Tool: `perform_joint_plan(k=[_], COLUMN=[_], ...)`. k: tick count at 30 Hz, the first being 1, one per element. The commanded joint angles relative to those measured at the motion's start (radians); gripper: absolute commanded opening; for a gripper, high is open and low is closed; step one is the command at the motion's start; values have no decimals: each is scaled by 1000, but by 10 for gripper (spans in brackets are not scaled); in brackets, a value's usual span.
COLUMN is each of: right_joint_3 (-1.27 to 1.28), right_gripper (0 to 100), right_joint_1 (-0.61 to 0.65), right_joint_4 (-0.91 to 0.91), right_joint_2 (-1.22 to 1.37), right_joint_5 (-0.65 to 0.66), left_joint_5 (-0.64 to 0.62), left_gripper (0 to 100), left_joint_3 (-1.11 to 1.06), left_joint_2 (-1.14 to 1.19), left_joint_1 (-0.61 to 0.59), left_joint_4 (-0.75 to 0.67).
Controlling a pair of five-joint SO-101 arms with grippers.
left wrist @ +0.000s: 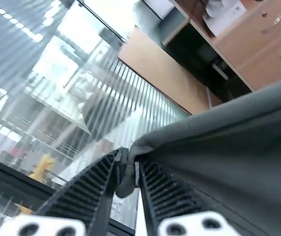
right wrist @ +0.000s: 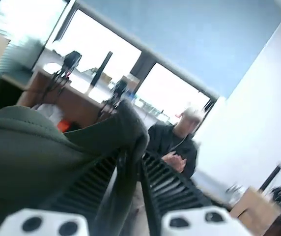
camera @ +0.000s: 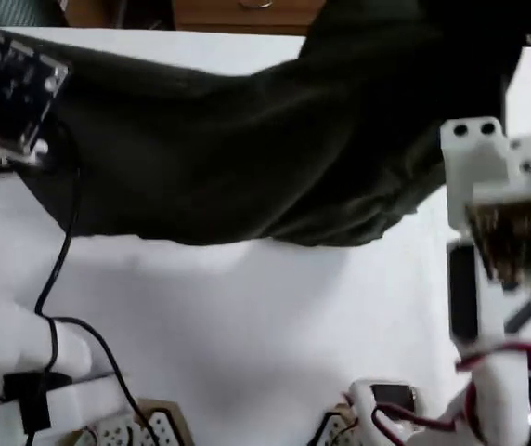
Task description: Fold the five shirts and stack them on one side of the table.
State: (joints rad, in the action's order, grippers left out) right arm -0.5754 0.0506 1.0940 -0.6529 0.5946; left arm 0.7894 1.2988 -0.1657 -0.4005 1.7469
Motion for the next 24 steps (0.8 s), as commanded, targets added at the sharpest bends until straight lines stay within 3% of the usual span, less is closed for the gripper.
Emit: perform_joint_plan(k=[1,14,24], right_joint_3=[-35,-91,-89], right_gripper=[19,19,19], right_joint_1=[-2,-2,4], right_joint_4=[-38,-263,-219], right_joint_2=[-27,27,41], right_joint_5=[34,32,29], left_joint_5=[-3,-87,-141], left_gripper=[20,20,20], left_joint_3=[13,-36,-367], left_joint_2=[-23,-9,-12], left_joint_1=[-6,-3,-5], left_joint_4=[-20,-2,-12])
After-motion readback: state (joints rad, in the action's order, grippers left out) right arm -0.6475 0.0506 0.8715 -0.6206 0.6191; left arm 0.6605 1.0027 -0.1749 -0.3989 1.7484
